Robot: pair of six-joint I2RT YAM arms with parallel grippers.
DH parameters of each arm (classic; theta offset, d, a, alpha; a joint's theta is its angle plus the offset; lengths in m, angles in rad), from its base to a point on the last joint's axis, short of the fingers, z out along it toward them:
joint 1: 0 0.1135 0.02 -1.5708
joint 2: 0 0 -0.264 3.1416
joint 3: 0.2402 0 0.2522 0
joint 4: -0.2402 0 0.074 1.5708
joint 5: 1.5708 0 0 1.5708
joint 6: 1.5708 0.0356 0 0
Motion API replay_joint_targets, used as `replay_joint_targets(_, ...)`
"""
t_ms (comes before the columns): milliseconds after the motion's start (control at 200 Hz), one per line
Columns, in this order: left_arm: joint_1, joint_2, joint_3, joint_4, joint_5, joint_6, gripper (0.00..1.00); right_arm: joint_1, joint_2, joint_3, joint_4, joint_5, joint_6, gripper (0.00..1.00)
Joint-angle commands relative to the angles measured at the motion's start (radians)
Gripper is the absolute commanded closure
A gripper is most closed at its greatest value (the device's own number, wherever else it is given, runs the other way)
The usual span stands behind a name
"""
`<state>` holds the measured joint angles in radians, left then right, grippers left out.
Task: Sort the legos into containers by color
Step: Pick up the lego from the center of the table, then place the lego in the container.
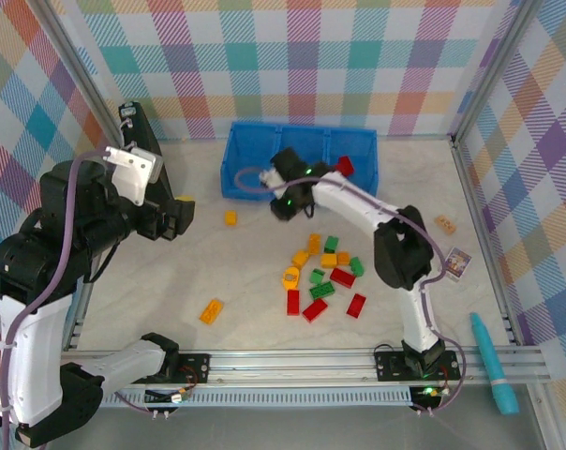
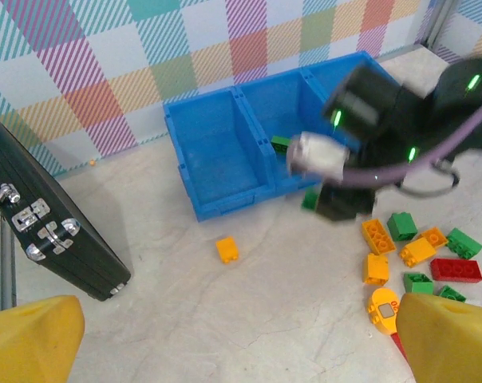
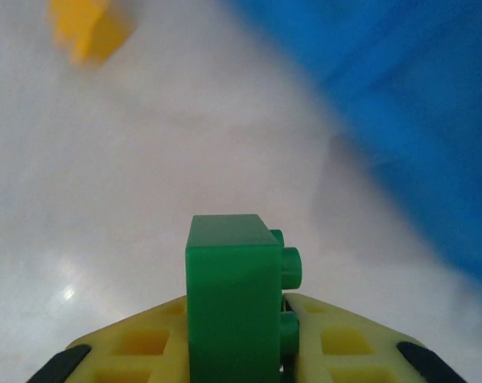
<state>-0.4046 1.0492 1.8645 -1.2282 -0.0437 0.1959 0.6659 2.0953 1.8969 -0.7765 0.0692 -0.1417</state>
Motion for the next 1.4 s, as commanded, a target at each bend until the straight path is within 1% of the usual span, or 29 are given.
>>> replay_joint_targets(0, -0.010, -0.003, -0.013, 0.007, -0.018, 0.004, 0.00, -0.034, -0.001, 0.124, -0.014, 0.101, 0.010, 0.73)
replay_joint_targets(85, -0.011, -0.001, -0.015, 0.010, -0.015, 0.007, 0.00, -0.057, 0.064, 0.222, 0.002, 0.149, 0.001, 0.73)
replay_joint_targets(265, -0.011, 0.003, -0.007, 0.003, -0.032, 0.012, 0.00, -0.089, 0.237, 0.449, 0.018, 0.194, -0.017, 0.72)
replay_joint_targets(460, -0.012, -0.011, -0.038, 0.005, -0.069, 0.023, 0.00, -0.097, 0.383, 0.618, 0.024, 0.242, -0.060, 0.70)
replay_joint_targets(530, -0.011, -0.009, -0.048, 0.001, -0.077, 0.026, 0.00, -0.101, 0.404, 0.631, 0.026, 0.250, -0.067, 0.65)
replay_joint_targets(630, -0.011, -0.006, -0.068, 0.005, -0.088, 0.032, 0.00, -0.106, 0.406, 0.607, 0.036, 0.253, -0.061, 0.58)
replay_joint_targets(755, -0.012, -0.008, -0.073, 0.028, -0.057, 0.033, 0.00, -0.107, 0.386, 0.572, 0.051, 0.250, -0.064, 0.53)
replay_joint_targets(900, -0.011, -0.005, -0.064, 0.036, -0.060, 0.033, 0.00, -0.106, 0.332, 0.535, 0.041, 0.239, -0.075, 0.46)
replay_joint_targets(1005, -0.012, -0.006, -0.062, 0.035, -0.055, 0.032, 0.00, -0.107, 0.237, 0.472, 0.012, 0.214, -0.053, 0.43)
replay_joint_targets(1100, -0.011, 0.001, -0.054, 0.038, -0.061, 0.025, 0.00, -0.106, 0.091, 0.341, 0.000, 0.188, -0.004, 0.40)
replay_joint_targets(1160, -0.011, 0.012, -0.038, 0.032, -0.052, 0.024, 0.00, -0.106, -0.026, 0.198, 0.008, 0.181, 0.035, 0.34)
replay_joint_targets(1215, -0.010, 0.020, -0.028, 0.031, -0.036, 0.027, 0.00, -0.106, -0.142, 0.058, 0.023, 0.176, 0.118, 0.30)
replay_joint_targets(1305, -0.011, 0.019, -0.028, 0.047, -0.022, 0.031, 0.00, -0.106, -0.325, -0.188, 0.036, 0.175, 0.223, 0.28)
replay_joint_targets(1390, -0.011, -0.001, -0.051, 0.085, 0.000, 0.044, 0.00, -0.106, -0.478, -0.391, 0.004, 0.197, 0.336, 0.26)
